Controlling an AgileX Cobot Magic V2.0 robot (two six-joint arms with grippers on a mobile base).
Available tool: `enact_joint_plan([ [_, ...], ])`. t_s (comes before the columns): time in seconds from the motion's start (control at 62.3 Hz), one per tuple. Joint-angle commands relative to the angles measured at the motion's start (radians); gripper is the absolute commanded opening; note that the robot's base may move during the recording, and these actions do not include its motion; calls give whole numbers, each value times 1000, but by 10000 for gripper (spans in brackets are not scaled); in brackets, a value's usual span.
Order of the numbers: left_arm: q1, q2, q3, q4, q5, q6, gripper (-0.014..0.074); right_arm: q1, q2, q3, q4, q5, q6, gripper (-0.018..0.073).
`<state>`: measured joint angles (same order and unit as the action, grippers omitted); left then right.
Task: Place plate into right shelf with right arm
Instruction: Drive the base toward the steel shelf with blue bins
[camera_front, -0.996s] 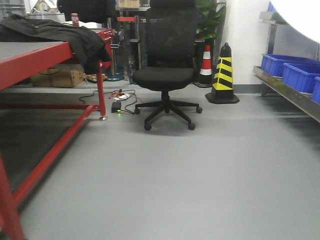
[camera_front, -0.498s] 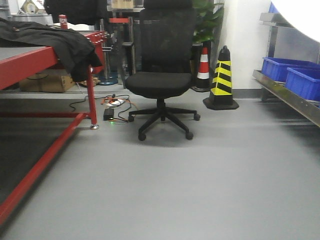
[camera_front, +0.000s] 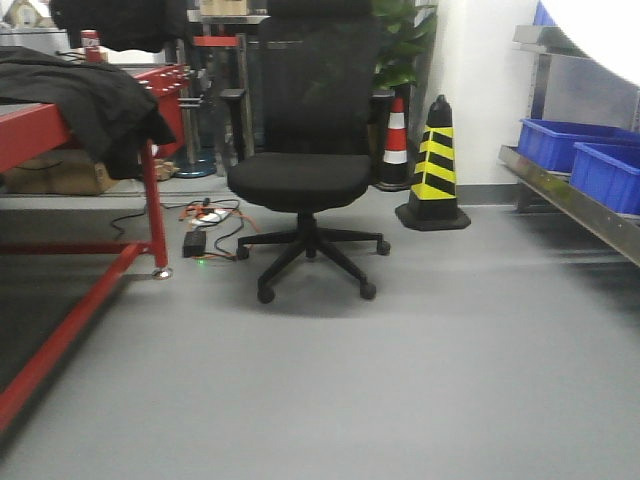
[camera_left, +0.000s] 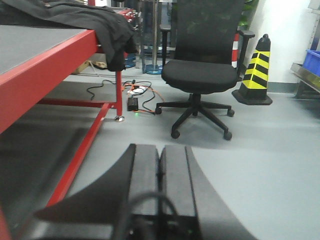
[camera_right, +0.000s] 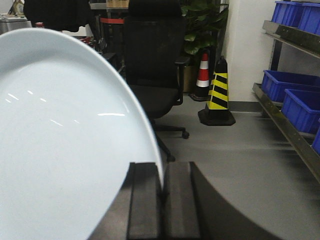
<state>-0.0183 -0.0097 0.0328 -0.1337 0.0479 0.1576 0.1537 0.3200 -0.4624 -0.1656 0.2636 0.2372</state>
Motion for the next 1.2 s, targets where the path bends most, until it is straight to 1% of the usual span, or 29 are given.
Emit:
enact_joint_plan([
  [0.0,-2,-10,10,-8,-90,-7,-128,-6,8,-32,-13,-99,-3,50],
  [1.189,-2,-10,10,-8,-90,-7,-128,-6,8,-32,-13,-99,-3,50],
])
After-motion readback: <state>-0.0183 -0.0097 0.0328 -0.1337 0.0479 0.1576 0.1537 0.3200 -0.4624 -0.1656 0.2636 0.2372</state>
